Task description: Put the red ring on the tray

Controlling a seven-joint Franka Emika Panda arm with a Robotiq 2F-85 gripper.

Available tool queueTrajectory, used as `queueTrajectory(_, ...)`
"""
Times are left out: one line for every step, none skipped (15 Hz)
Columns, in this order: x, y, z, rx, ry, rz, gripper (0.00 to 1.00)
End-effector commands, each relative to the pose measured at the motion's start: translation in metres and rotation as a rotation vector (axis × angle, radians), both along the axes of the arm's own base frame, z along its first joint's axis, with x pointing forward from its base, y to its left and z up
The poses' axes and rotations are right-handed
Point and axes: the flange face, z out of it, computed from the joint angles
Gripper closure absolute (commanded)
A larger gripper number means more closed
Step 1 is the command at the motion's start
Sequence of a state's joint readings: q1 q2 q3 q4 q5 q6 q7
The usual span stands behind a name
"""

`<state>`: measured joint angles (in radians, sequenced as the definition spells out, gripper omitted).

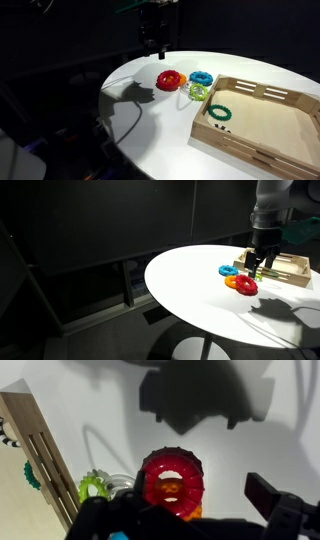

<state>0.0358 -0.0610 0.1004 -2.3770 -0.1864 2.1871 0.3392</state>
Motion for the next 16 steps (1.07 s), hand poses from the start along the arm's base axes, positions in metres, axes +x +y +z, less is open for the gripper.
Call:
queueTrajectory(0.002, -0.003, -0.007, -0.038, -0.022, -0.005, 0.0)
queueTrajectory(0.003, -0.003, -0.01, -0.053, -0.029, -0.004, 0.0)
queueTrajectory(0.004, -0.003, -0.013, -0.061, -0.036, -0.005, 0.0)
queueTrajectory(0.005, -0.003, -0.017, -0.066, -0.043, -0.007, 0.0)
queueTrajectory(0.006, -0.002, -0.021, -0.069, -0.053, -0.01, 0.0)
queueTrajectory(0.008, -0.002, -0.025, -0.073, -0.062, -0.013, 0.0)
queueTrajectory(0.009, 0.0, -0.03, -0.074, -0.07, -0.013, 0.0)
queueTrajectory(0.011, 0.001, -0.034, -0.073, -0.076, -0.017, 0.0)
queueTrajectory(0.012, 0.003, -0.039, -0.072, -0.081, -0.018, 0.0)
queueTrajectory(0.013, 0.004, -0.043, -0.074, -0.085, -0.018, 0.0)
queueTrajectory(0.014, 0.004, -0.047, -0.075, -0.089, -0.019, 0.0)
queueTrajectory(0.015, 0.005, -0.051, -0.076, -0.094, -0.021, 0.0)
queueTrajectory(0.016, 0.005, -0.054, -0.074, -0.099, -0.024, 0.0)
queueTrajectory(0.017, 0.005, -0.057, -0.077, -0.106, -0.023, 0.0)
queueTrajectory(0.017, 0.006, -0.059, -0.081, -0.112, -0.024, 0.0)
queueTrajectory(0.018, 0.006, -0.062, -0.085, -0.117, -0.025, 0.0)
